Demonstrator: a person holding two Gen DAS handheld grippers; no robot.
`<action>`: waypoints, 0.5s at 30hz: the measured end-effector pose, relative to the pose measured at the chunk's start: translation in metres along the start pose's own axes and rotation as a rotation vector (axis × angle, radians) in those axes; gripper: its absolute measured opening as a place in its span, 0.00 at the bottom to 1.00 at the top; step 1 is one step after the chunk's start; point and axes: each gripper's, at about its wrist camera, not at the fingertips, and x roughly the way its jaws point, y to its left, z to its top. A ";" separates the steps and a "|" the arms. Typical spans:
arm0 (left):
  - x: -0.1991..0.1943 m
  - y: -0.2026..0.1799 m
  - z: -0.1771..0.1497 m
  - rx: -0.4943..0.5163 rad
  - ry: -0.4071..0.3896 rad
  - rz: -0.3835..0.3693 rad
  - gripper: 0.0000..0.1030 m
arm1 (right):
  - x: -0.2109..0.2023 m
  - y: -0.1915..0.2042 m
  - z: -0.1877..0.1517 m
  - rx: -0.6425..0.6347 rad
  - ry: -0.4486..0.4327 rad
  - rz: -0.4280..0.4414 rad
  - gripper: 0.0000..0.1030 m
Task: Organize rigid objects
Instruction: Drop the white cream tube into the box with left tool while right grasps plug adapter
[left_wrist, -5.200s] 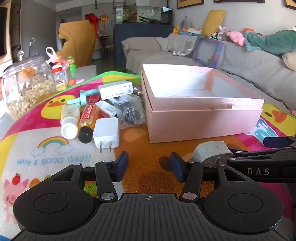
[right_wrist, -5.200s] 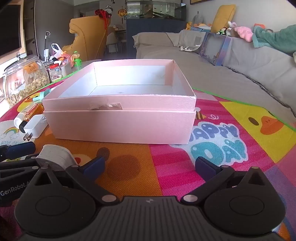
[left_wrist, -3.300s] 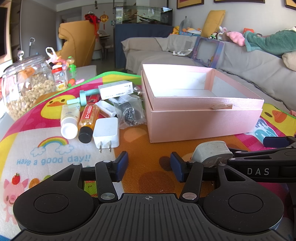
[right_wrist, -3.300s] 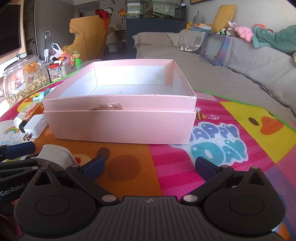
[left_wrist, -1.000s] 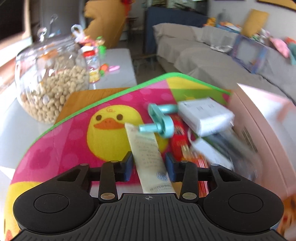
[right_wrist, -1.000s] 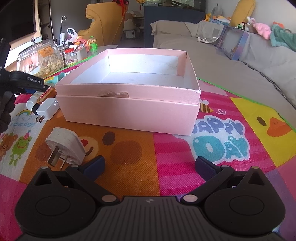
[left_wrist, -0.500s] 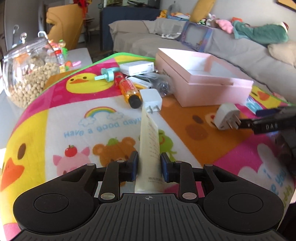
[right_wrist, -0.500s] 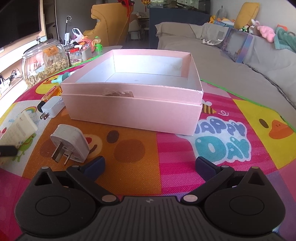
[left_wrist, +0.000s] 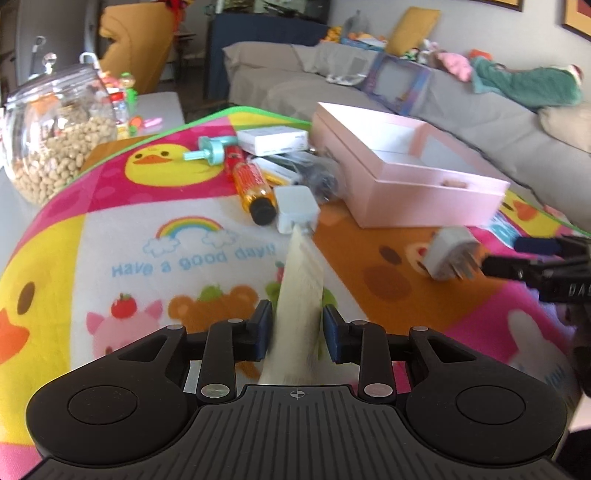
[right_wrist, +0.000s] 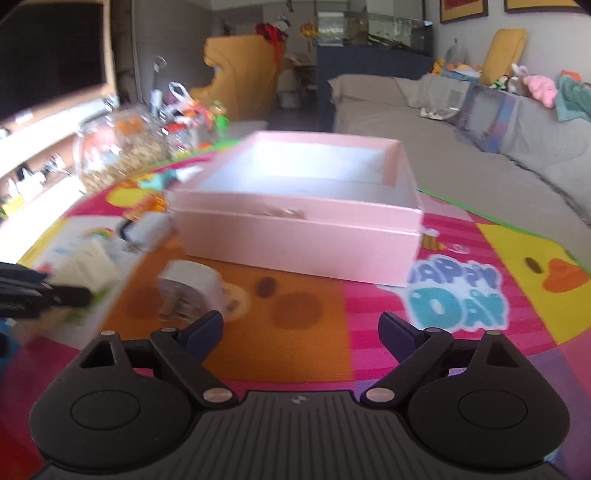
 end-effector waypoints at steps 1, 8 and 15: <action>-0.003 0.001 -0.004 0.006 -0.009 -0.006 0.27 | -0.003 0.006 0.002 -0.003 -0.015 0.029 0.89; -0.015 -0.007 -0.021 0.015 -0.058 0.000 0.27 | 0.029 0.050 0.017 -0.119 0.007 0.043 0.70; -0.031 -0.031 -0.028 0.119 -0.042 -0.096 0.26 | 0.017 0.036 0.017 -0.060 0.105 0.075 0.41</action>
